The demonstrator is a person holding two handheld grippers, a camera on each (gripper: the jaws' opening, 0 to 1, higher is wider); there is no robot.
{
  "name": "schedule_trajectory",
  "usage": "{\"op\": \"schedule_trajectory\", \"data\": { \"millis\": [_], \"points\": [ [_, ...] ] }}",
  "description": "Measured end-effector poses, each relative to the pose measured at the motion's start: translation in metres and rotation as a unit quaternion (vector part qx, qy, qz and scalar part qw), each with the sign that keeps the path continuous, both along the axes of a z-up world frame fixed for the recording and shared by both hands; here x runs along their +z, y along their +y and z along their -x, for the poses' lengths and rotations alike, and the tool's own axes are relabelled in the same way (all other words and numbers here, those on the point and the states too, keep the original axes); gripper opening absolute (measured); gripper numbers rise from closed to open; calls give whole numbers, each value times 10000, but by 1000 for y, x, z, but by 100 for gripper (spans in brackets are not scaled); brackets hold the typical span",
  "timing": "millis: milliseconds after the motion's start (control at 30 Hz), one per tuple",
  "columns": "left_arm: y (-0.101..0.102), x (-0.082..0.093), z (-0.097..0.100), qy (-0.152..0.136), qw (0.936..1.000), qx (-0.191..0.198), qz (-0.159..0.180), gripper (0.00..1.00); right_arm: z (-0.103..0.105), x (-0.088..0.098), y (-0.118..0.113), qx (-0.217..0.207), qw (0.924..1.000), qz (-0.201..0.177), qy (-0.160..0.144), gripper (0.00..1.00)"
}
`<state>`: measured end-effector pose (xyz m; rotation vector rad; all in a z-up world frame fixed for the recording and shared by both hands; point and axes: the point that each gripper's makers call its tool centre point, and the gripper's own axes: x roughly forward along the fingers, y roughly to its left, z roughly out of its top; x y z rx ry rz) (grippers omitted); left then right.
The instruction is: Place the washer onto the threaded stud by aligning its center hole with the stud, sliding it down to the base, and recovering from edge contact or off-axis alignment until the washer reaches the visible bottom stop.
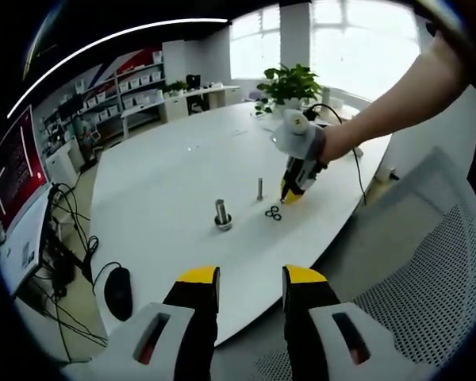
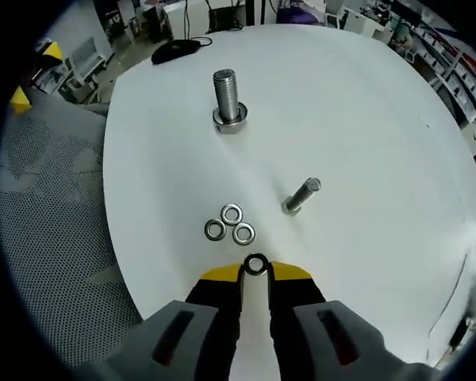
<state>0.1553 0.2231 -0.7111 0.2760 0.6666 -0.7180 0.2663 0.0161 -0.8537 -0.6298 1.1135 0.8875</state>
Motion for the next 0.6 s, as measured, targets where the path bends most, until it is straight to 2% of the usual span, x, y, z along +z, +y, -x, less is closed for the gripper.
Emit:
{"op": "schedule_trajectory", "data": {
  "millis": [100,300,600],
  "points": [
    [0,0,0,1,10000,-2,-3,30,-2,7,4,-145,9997,-171,61,14],
    [0,0,0,6,10000,-8,-14,29,-16,26,12,-134,9991,-341,-206,14],
    [0,0,0,-5,10000,-4,-9,29,-28,39,21,-69,9978,-449,-489,14]
  ]
}}
